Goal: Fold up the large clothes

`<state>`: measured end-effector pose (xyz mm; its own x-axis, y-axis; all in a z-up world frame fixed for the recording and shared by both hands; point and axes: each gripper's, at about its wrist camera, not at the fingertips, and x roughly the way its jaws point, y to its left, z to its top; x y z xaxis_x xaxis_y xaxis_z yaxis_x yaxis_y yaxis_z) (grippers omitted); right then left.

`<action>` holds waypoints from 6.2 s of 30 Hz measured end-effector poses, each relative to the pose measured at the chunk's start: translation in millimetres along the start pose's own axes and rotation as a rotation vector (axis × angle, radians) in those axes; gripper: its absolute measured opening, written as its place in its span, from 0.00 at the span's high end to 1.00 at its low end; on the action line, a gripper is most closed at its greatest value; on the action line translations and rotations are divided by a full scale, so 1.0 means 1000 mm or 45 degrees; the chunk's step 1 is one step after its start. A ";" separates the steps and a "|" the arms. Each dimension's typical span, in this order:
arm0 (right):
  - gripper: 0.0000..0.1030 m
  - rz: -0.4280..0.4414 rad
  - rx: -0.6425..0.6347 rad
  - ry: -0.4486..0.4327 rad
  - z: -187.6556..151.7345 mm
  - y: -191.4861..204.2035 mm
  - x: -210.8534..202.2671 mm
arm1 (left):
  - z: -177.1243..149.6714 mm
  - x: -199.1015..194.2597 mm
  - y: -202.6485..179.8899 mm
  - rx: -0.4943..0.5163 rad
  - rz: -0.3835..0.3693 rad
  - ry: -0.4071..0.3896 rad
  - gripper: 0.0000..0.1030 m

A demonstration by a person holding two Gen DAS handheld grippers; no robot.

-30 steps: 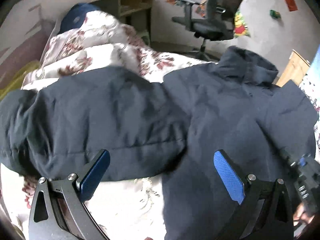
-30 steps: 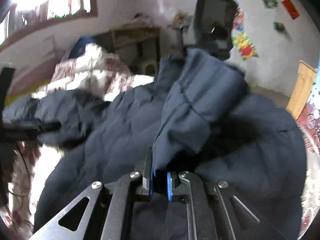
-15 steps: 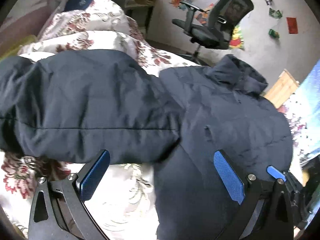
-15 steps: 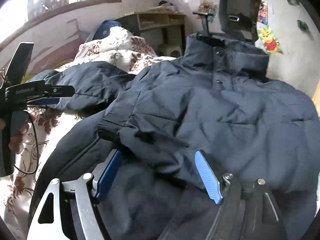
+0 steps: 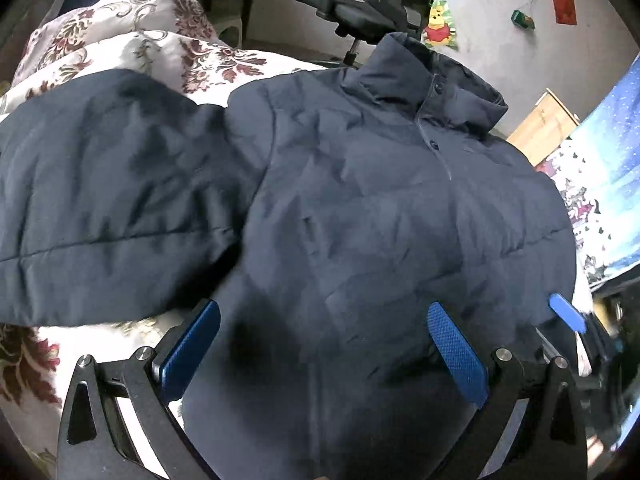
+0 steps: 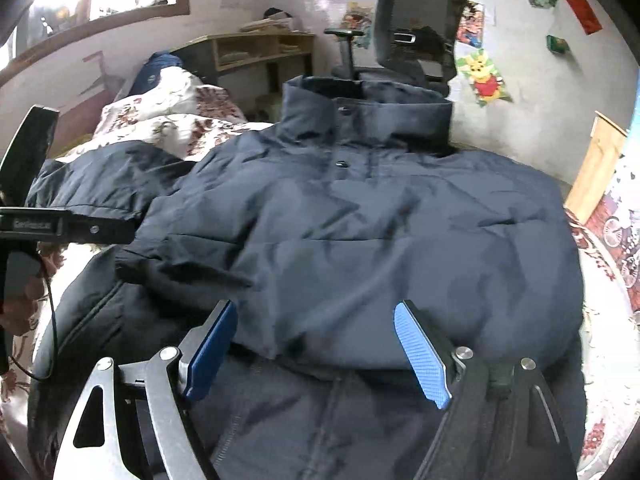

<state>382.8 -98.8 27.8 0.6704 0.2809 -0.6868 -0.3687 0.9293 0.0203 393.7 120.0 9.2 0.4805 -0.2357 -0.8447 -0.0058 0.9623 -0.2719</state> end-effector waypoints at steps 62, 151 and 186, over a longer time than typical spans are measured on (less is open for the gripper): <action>0.14 -0.236 0.185 -0.024 0.031 -0.130 -0.002 | 0.007 0.004 -0.003 0.125 0.244 -0.234 0.97; 0.00 0.076 -0.190 -0.115 0.063 0.107 0.021 | -0.014 -0.235 0.153 -0.232 0.533 -0.912 0.96; 0.00 -0.144 0.187 -0.023 -0.003 -0.132 -0.037 | -0.030 -0.011 -0.201 0.601 -0.330 -0.279 0.85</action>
<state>404.8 -232.8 49.0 0.7140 0.1755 -0.6778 -0.1929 0.9799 0.0505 363.1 -74.9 59.0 0.5848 -0.4867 -0.6490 0.5036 0.8450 -0.1799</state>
